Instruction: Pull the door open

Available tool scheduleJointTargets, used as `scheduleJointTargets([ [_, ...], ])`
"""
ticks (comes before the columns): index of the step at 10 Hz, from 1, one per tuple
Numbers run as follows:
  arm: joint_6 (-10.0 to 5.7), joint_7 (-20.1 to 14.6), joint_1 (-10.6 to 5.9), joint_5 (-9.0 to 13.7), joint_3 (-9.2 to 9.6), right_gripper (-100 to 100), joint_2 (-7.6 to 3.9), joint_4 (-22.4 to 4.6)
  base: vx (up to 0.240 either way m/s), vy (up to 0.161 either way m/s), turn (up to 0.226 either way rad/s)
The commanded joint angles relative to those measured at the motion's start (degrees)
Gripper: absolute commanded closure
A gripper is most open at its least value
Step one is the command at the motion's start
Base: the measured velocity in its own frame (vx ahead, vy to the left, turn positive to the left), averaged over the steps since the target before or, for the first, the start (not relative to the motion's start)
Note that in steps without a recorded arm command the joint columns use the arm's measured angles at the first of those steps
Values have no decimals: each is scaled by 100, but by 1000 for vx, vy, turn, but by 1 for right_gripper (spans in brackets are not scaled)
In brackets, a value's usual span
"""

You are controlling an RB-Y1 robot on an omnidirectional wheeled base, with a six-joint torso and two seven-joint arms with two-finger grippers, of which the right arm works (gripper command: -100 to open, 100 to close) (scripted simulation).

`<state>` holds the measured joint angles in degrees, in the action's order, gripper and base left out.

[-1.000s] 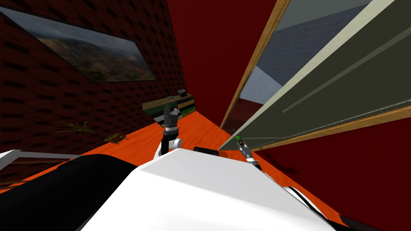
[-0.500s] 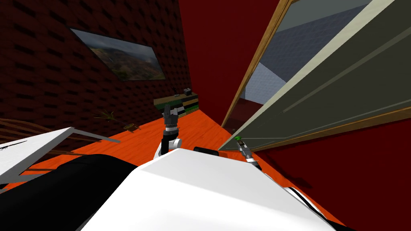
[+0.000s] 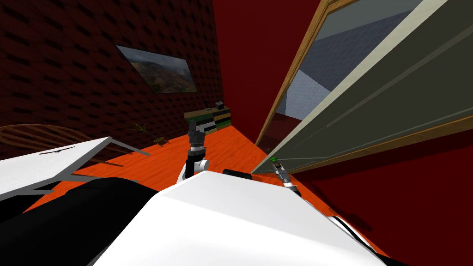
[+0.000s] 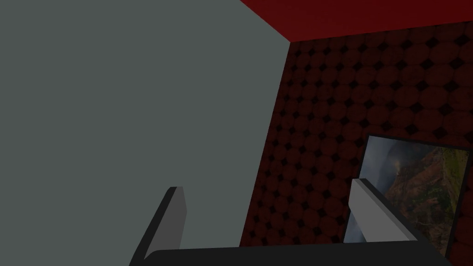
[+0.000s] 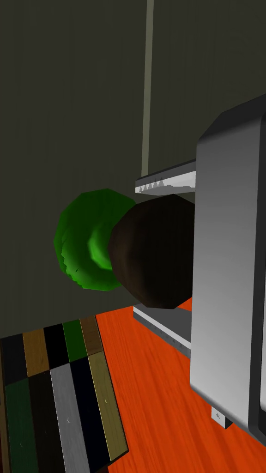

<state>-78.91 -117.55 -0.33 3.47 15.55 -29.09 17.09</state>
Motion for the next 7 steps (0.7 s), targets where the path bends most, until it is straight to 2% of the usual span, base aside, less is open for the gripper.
scheduleJointTargets([
  [1, 0, 0, 0, 0, 0, 100, 0, 0, -44, -21, 22],
  [7, -86, -5, -3, 12, 4, 100, -7, -81, -172, -74, 157],
])
